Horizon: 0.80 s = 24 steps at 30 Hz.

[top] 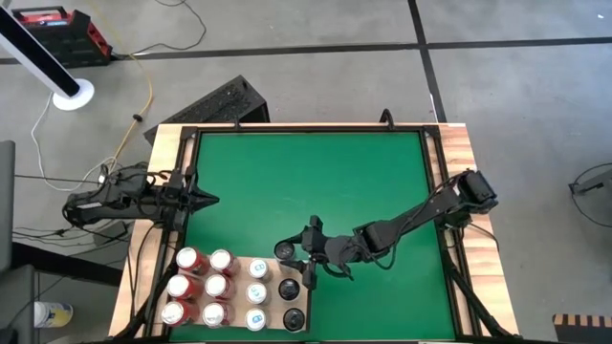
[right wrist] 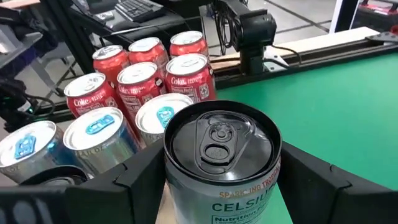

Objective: Place canned beverage on shelf
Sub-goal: Put the white yellow soda can on the shelf aligned with the other white yellow soda cans

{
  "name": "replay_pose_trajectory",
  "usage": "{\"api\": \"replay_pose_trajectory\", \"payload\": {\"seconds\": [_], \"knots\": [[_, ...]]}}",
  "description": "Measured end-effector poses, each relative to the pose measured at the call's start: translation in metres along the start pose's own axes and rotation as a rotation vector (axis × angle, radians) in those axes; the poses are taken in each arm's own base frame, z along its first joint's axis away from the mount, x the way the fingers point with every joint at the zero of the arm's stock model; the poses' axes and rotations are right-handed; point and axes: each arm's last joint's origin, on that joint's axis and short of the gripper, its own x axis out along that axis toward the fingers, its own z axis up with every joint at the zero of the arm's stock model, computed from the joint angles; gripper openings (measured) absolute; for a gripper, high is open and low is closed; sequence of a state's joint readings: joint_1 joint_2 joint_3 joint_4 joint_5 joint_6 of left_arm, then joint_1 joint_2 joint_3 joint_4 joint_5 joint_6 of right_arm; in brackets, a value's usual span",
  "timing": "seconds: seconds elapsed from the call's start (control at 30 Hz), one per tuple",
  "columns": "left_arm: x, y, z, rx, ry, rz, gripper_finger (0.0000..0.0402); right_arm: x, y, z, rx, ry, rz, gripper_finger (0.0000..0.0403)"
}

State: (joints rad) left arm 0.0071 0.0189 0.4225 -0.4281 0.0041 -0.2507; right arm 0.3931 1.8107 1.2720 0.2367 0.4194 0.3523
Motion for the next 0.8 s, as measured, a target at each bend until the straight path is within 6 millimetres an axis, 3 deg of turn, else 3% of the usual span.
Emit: {"api": "replay_pose_trajectory", "payload": {"seconds": [0.8], "knots": [[0.0,0.0,0.0,0.001,0.0,0.0,0.0,0.0,0.0009,-0.0018,-0.045,0.035,0.054,0.0286]]}}
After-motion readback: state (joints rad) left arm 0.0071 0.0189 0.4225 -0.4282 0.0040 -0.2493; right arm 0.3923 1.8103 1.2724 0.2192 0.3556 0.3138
